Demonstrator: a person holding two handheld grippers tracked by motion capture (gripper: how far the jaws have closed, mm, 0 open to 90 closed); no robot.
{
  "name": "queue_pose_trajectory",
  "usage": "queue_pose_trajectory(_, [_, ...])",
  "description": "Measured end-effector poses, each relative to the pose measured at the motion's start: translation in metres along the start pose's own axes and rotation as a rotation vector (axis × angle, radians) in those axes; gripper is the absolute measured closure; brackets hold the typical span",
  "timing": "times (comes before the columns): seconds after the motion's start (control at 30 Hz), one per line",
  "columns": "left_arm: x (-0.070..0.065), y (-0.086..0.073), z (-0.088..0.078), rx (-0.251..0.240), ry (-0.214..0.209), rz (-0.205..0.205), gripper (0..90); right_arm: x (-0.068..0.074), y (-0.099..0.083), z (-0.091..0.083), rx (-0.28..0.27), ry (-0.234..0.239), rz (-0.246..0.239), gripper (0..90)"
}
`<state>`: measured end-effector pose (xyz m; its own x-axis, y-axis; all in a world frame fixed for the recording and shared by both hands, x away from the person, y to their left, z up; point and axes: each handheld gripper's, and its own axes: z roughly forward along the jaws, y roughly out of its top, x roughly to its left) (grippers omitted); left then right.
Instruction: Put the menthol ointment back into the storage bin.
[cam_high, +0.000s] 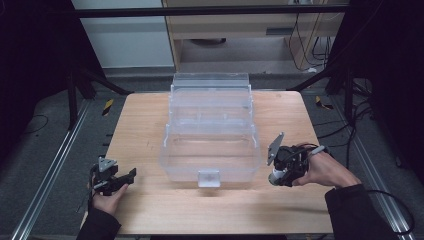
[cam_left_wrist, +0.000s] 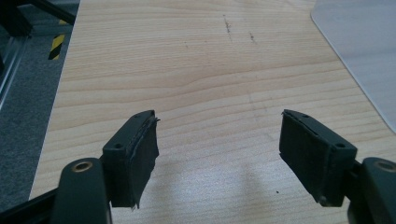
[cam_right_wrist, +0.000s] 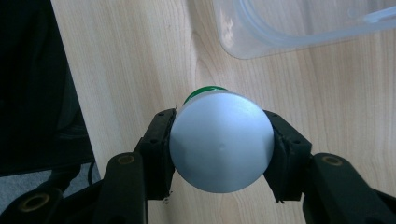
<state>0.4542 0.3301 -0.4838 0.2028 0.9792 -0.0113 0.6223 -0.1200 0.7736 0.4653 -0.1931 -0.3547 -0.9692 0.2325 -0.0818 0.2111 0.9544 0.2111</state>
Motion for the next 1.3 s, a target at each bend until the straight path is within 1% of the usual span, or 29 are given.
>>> queue_pose_trajectory(0.1, [0.0,0.0,0.0,0.002,0.0,0.001,27.3,-0.001,0.001,-0.005,-0.007,-0.007,-0.002,50.0])
queue_pose_trajectory(0.13, [0.0,0.0,0.0,0.003,0.0,0.001,27.3,-0.002,0.001,-0.008,-0.021,-0.007,0.002,50.0])
queue_pose_trajectory(0.27, [0.0,-0.001,0.001,0.003,-0.001,0.0,27.3,-0.003,0.004,-0.013,-0.02,-0.011,0.002,50.0])
queue_pose_trajectory(0.33, [0.001,-0.001,0.0,0.005,-0.002,-0.001,27.3,-0.005,0.007,-0.019,-0.028,-0.013,0.006,50.1])
queue_pose_trajectory(0.37, [0.001,-0.001,0.0,0.005,-0.002,-0.001,27.3,-0.005,0.007,-0.019,-0.028,-0.013,0.006,50.1])
queue_pose_trajectory(0.47, [0.001,-0.001,0.001,0.006,-0.004,-0.003,27.3,-0.007,0.013,-0.026,-0.037,-0.025,-0.003,50.0])
queue_pose_trajectory(0.5, [0.001,-0.001,0.001,0.006,-0.004,-0.003,27.3,-0.007,0.013,-0.026,-0.037,-0.025,-0.003,50.0])
queue_pose_trajectory(0.53, [0.001,-0.001,0.001,0.008,-0.004,-0.002,27.3,-0.009,0.015,-0.03,-0.044,-0.024,0.004,50.1])
queue_pose_trajectory(0.63, [0.001,-0.001,0.001,0.009,-0.005,-0.004,27.3,-0.011,0.018,-0.033,-0.043,-0.026,0.0,50.0])
queue_pose_trajectory(0.67, [0.001,-0.001,0.001,0.009,-0.006,-0.003,27.3,-0.013,0.021,-0.036,-0.052,-0.025,-0.001,50.1])
queue_pose_trajectory(0.7, [0.001,-0.001,0.001,0.008,-0.006,-0.002,27.3,-0.014,0.022,-0.037,-0.056,-0.023,0.006,50.0])
queue_pose_trajectory(0.73, [0.001,-0.001,0.001,0.008,-0.006,-0.002,27.3,-0.015,0.023,-0.038,-0.054,-0.023,-0.002,50.1])
queue_pose_trajectory(0.83, [0.0,-0.001,0.002,0.009,-0.006,-0.004,27.3,-0.018,0.027,-0.039,-0.054,-0.025,0.002,50.1])
queue_pose_trajectory(0.93, [0.0,-0.001,0.002,0.008,-0.006,-0.002,27.3,-0.024,0.034,-0.042,-0.063,-0.022,0.005,50.0])
queue_pose_trajectory(1.1, [0.001,-0.001,0.001,0.007,-0.007,-0.003,27.3,-0.03,0.043,-0.042,-0.069,-0.024,0.0,50.0])
queue_pose_trajectory(1.13, [0.001,-0.001,0.001,0.008,-0.006,-0.003,27.4,-0.032,0.047,-0.041,-0.069,-0.023,-0.001,50.1])
queue_pose_trajectory(1.3, [0.001,-0.001,0.001,0.007,-0.007,-0.003,27.4,-0.037,0.054,-0.04,-0.067,-0.027,-0.005,50.1])
